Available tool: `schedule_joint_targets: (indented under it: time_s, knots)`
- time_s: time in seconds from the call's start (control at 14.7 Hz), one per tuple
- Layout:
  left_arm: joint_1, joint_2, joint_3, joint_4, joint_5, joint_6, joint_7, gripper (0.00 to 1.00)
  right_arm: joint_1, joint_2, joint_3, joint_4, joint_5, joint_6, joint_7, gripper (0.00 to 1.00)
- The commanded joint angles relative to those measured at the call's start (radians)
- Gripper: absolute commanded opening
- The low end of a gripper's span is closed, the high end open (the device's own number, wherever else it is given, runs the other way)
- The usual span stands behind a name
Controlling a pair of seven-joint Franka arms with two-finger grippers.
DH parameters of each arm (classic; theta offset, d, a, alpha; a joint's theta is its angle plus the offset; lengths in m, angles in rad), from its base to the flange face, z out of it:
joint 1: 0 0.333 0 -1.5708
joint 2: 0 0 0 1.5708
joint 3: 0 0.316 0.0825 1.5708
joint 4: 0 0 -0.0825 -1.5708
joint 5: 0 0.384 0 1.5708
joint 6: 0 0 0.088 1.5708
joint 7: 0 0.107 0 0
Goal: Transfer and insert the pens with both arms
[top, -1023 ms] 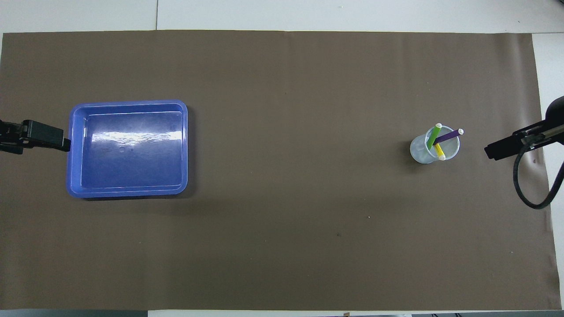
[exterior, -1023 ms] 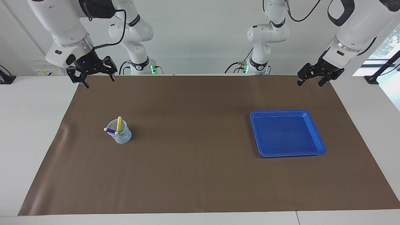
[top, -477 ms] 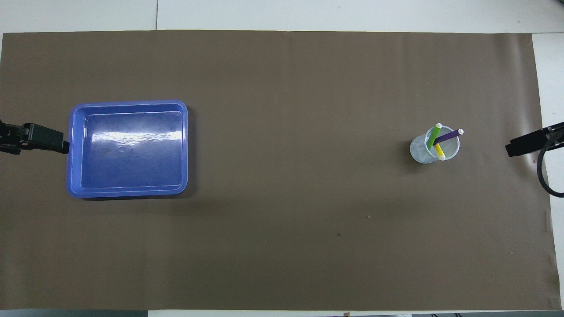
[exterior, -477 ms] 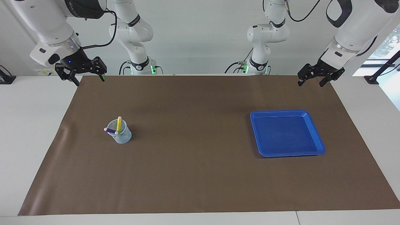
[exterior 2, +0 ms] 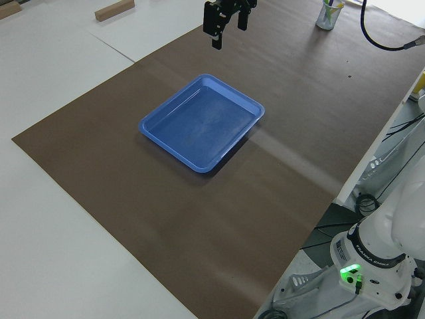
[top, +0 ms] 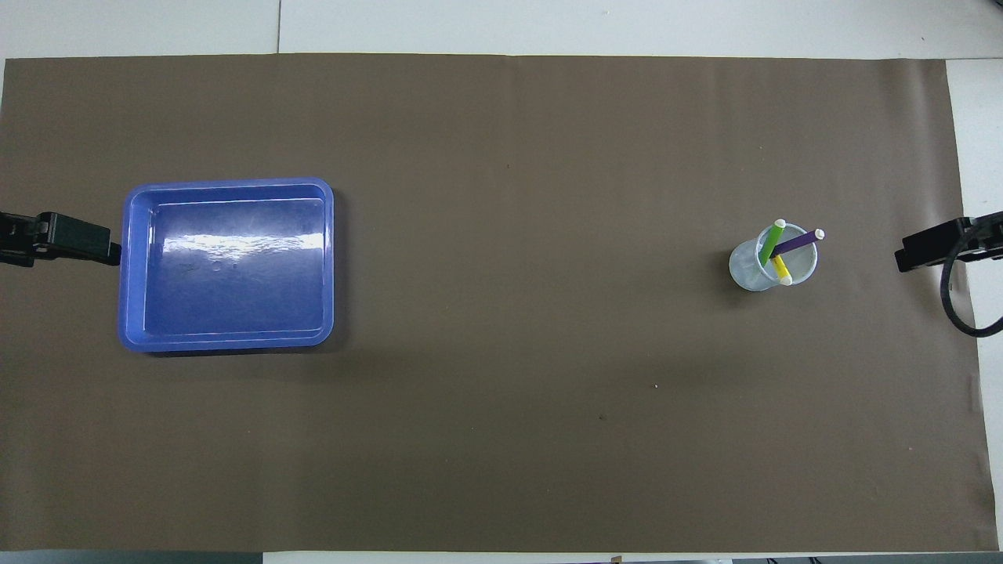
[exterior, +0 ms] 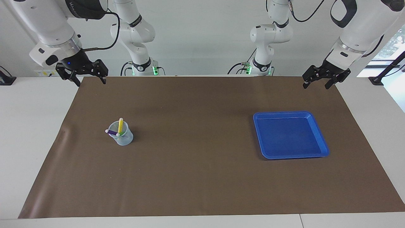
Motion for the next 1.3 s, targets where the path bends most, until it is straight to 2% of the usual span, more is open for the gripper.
schedule_joint_targets:
  time_s: [0.0, 0.2, 1.23]
  knots:
    - [0.005, -0.026, -0.001, -0.033, 0.023, 0.023, 0.012, 1.0, 0.002, 0.004, -0.002, 0.013, -0.003, -0.022, 0.029, 1.0]
    - [-0.001, -0.025, -0.001, -0.03, 0.056, 0.022, 0.012, 1.0, -0.008, 0.01, 0.001, 0.022, 0.011, -0.02, 0.029, 1.0]
    - [-0.004, -0.029, -0.002, -0.036, 0.057, 0.028, 0.012, 1.0, -0.002, 0.006, 0.002, 0.03, 0.029, -0.003, 0.032, 1.0]
